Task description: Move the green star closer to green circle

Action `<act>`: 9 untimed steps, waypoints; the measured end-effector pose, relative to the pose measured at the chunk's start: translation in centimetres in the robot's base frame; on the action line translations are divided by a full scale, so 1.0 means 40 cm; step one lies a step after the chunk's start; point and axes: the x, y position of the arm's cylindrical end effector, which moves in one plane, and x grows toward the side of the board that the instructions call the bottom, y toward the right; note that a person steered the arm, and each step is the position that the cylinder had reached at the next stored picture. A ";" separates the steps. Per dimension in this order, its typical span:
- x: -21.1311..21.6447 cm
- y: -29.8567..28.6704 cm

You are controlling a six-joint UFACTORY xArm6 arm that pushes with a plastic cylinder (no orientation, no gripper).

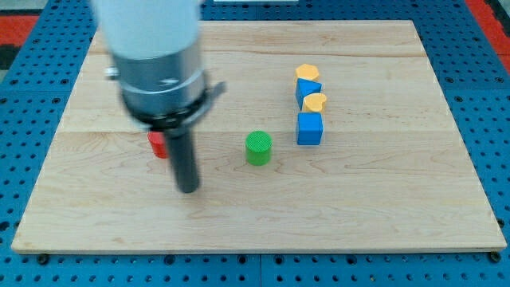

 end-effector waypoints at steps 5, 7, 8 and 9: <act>-0.358 -0.004; -0.329 -0.096; -0.321 -0.116; -0.281 -0.056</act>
